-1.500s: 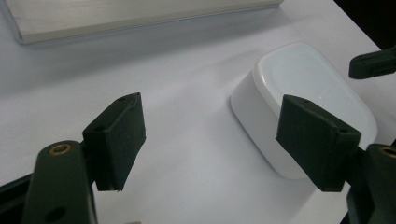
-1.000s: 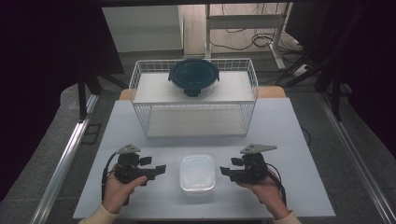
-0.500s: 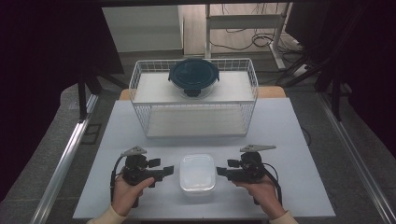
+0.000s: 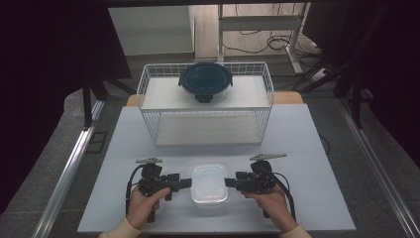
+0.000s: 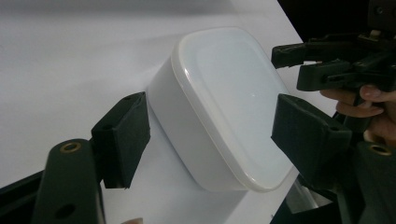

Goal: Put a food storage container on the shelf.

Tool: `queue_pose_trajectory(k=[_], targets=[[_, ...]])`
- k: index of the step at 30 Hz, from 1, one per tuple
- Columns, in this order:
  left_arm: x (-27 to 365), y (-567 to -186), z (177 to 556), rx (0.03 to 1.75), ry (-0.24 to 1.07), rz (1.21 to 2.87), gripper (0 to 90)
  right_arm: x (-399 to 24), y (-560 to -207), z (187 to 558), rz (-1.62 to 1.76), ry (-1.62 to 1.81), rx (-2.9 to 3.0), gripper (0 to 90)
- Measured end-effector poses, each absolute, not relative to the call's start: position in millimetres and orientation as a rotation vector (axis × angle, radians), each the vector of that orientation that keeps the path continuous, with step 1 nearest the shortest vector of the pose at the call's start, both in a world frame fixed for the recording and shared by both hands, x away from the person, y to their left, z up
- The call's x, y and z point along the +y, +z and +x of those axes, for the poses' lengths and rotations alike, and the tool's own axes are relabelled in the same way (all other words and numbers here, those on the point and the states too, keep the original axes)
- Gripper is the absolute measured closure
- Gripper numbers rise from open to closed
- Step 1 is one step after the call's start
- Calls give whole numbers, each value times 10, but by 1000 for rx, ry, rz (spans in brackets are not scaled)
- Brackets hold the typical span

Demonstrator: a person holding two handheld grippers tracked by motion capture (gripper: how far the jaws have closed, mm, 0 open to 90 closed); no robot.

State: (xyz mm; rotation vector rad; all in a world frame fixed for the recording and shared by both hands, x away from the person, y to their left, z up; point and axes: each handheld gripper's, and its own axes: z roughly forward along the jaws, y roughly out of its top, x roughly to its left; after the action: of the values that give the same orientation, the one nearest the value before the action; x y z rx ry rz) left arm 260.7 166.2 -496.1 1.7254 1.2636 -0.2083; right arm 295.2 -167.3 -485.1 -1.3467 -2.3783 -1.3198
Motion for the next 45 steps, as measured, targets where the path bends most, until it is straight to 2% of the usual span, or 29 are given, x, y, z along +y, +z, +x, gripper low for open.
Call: queue_pose_trajectory(k=[6, 9, 17, 19, 21, 23, 27, 45], targets=[[1648, -5034, 2658, 1289, -251, 1707, 294, -1641, -4898, 2965, -1355, -1312, -2343, 386], [1646, -5122, 2705, 1292, -355, 1669, 324, -1618, -4923, 2968, -1354, -1302, -2321, 399], [1600, -5218, 2731, 1290, -422, 1657, 437, -1567, -4976, 2981, -1339, -1283, -2292, 466], [1578, -5231, 2731, 1279, -445, 1654, 510, -1552, -4990, 2980, -1329, -1282, -2274, 497], [1574, -5226, 2727, 1293, -439, 1646, 542, -1557, -4992, 2980, -1346, -1278, -2250, 531], [1591, -5211, 2718, 1298, -427, 1634, 592, -1594, -4980, 2975, -1375, -1293, -2212, 611], [1615, -5167, 2680, 1292, -402, 1628, 680, -1644, -4988, 2966, -1395, -1303, -2140, 662], [1662, -4962, 2569, 1226, -271, 1682, 787, -1672, -4800, 2843, -1318, -1399, -2160, 805]])
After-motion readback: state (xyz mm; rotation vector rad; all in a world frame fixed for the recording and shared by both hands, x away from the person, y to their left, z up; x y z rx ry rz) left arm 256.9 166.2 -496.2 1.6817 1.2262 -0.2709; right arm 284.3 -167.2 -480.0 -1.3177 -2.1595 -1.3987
